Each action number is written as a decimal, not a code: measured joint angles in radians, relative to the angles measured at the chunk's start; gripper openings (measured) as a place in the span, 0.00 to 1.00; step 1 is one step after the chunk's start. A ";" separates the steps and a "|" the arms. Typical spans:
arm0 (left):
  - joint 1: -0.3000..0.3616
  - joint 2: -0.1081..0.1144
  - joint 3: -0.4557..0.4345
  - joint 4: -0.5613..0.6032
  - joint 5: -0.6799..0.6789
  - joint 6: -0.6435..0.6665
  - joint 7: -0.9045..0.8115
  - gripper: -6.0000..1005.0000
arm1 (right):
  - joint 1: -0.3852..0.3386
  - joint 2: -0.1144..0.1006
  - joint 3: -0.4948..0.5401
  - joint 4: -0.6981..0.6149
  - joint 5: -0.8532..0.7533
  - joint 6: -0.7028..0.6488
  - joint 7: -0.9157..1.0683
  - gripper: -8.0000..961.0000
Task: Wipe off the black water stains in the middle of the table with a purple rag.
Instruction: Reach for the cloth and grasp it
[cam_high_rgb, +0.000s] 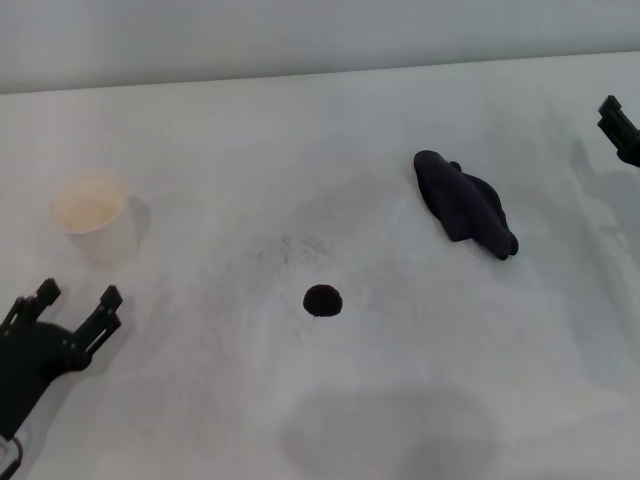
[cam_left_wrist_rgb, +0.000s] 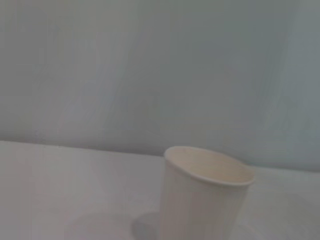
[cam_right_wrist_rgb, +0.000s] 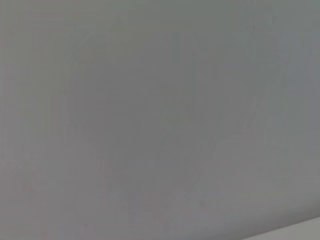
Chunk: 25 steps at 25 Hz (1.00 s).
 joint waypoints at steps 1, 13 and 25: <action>0.020 0.001 -0.002 -0.007 -0.003 -0.040 -0.004 0.87 | 0.006 0.000 -0.003 0.000 0.000 -0.006 0.000 0.86; 0.142 0.013 -0.186 -0.002 -0.020 -0.284 -0.008 0.86 | -0.005 -0.004 -0.060 -0.097 -0.179 0.010 0.324 0.86; 0.127 0.014 -0.247 0.022 -0.037 -0.269 -0.008 0.86 | -0.046 -0.011 -0.477 -0.747 -0.611 -0.021 1.010 0.84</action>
